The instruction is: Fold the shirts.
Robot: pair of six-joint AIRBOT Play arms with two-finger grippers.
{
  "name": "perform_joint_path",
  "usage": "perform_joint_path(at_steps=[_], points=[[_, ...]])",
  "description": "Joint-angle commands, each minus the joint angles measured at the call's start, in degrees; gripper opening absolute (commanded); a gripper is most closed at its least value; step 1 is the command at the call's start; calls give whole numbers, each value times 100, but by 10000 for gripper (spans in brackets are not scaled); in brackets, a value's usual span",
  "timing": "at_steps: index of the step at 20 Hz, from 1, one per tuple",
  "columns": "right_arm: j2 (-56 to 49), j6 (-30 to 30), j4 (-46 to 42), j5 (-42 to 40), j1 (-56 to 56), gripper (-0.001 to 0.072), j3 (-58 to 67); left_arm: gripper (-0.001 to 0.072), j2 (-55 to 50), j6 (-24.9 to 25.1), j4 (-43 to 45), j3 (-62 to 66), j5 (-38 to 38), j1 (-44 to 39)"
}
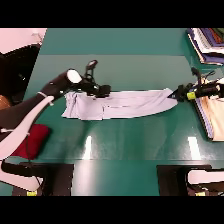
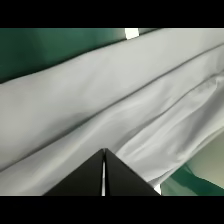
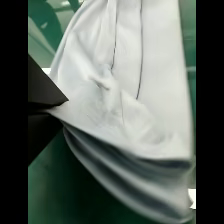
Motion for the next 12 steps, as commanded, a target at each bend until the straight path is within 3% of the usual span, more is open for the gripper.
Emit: perform_joint_path(at_steps=[1,12], points=[[643,319,31,149,179,12,553,20,-656,-7,-109,629,90,-507],[966,686,22,-66,2140,12,2124,20,-1191,-7,162,1104,-72,-815]])
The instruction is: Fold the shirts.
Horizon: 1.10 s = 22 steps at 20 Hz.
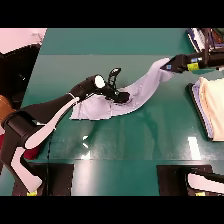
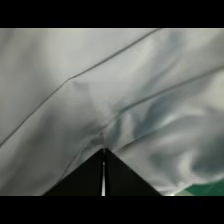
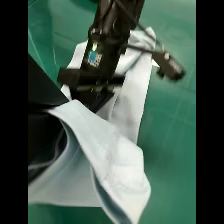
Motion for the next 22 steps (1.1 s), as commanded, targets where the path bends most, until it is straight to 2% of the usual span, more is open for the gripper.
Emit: perform_joint_path(at_steps=[1,5,10,15,16,18,19,20,21,22], points=[[24,61,-2,-192,584,11,291,20,-39,9,291,39,-48,-22],[20,57,2,-551,1113,12,308,19,229,-13,446,98,-374,382],[-223,52,9,-1209,2157,12,313,20,1541,13,1266,98,-861,1709],[-1659,50,-11,-1840,3720,19,1204,21,2793,15,2017,98,-1198,3097],[-2002,-52,-13,-1904,3971,119,1482,21,2942,17,2059,98,-1272,3292],[-2544,-195,-26,-1808,4273,602,1976,21,3123,63,2063,96,-1482,3613],[-2743,-195,-39,-1539,4312,622,2205,21,3165,63,2063,96,-1600,3718],[-2900,-173,-173,-1161,4291,613,2441,21,3176,66,2063,96,-1729,3790],[-2968,11,-402,-811,4216,543,2592,21,3174,90,2065,96,-1836,3825],[-2959,184,-621,-518,4085,525,2610,21,3174,197,2070,96,-1869,3823]])
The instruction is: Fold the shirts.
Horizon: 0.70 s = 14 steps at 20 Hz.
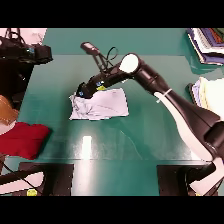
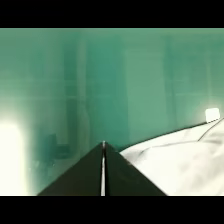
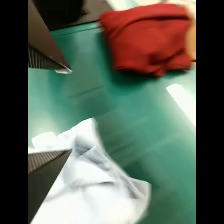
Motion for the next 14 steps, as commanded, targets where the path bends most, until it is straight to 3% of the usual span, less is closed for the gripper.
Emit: perform_joint_path(at_steps=[1,5,9,14], points=[[-299,278,-496,927,-144,525,330,21,127,142,76,0,-304,234],[402,404,-496,1019,-1156,525,-1132,21,127,144,63,0,-398,234],[1152,678,-402,485,-2334,525,-2935,21,127,142,39,-2,-398,234],[837,614,455,286,-3123,531,-3901,21,114,142,13,-7,-363,234]])
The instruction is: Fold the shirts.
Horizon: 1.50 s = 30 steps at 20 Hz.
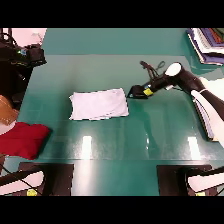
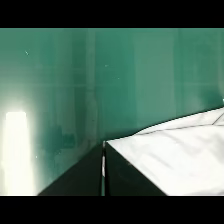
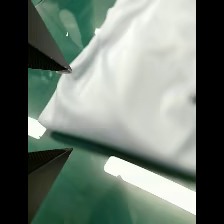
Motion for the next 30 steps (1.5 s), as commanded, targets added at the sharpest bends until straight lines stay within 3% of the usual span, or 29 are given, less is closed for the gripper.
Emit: perform_joint_path(at_steps=[1,8,9,12,13,20,22,26,30], points=[[-345,-101,728,-46,-393,530,-503,21,-2,2,-44,-2,33,4],[-1582,-267,1453,103,660,520,765,21,-2,2,-46,-2,24,4],[-1698,-297,1449,87,826,437,988,21,-2,2,-63,-2,24,4],[-1864,-369,1390,13,1097,73,1532,20,-2,2,-133,-2,26,-13],[-1867,-400,1392,-28,1093,13,1670,20,-2,2,-160,-2,26,-52],[-1222,-275,1390,-225,-22,13,1886,20,-2,4,-149,-2,33,-813],[-748,-269,1266,-365,-706,13,1528,20,-2,4,-149,-2,33,-1038],[243,-20,205,-481,-2334,13,859,21,-2,-7,-177,-2,70,-1340],[874,-22,39,-734,-4013,12,557,20,-2,-9,-474,-2,289,-1392]])
